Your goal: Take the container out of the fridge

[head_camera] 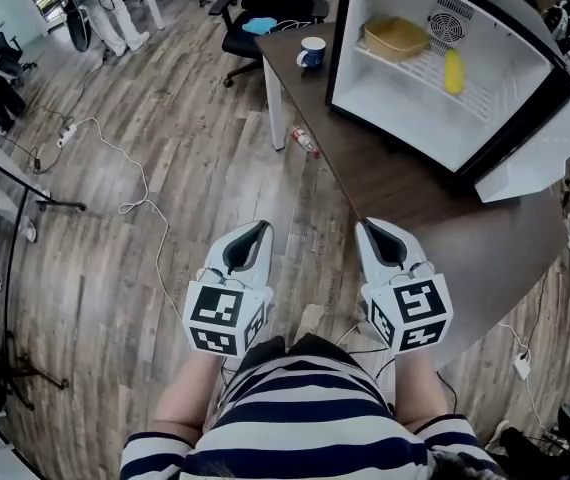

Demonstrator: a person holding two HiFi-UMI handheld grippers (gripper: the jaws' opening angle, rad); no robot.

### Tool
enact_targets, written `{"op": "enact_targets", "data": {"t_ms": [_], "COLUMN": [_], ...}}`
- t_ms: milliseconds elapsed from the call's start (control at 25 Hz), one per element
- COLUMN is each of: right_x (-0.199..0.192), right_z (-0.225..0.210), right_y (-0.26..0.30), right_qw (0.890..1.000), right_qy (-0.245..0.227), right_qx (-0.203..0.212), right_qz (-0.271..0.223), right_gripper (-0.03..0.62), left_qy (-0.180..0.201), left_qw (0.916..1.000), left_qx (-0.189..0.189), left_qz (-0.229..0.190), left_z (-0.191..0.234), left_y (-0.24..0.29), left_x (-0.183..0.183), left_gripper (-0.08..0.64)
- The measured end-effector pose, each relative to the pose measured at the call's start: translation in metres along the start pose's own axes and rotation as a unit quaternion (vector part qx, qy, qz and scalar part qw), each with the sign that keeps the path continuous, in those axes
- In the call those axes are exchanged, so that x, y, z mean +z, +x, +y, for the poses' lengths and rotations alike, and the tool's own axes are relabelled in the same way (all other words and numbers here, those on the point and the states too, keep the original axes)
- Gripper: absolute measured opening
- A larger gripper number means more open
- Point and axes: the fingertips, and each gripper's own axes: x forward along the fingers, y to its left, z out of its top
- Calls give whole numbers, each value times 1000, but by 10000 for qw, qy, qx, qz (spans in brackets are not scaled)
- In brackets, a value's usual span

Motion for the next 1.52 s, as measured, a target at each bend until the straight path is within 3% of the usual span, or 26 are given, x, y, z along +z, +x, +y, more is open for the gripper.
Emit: {"op": "enact_targets", "data": {"t_ms": [560,1120,1520], "right_x": [22,67,91], "right_z": [-72,-119,-153], "right_y": [38,71,118], "right_qw": [9998,9960,9937], "right_qy": [-165,-593,-527], "right_qx": [-60,-639,-954], "right_qz": [7,-213,-257], "right_gripper": [-6,-6,31], "left_qy": [137,269,310], "left_qw": [9996,9978,9939], "left_qx": [-221,-574,-1031], "left_qz": [-53,-208,-221], "left_z": [-6,12,30], "left_y": [91,142,200], "left_x": [41,80,100], "left_gripper": [0,0,0]}}
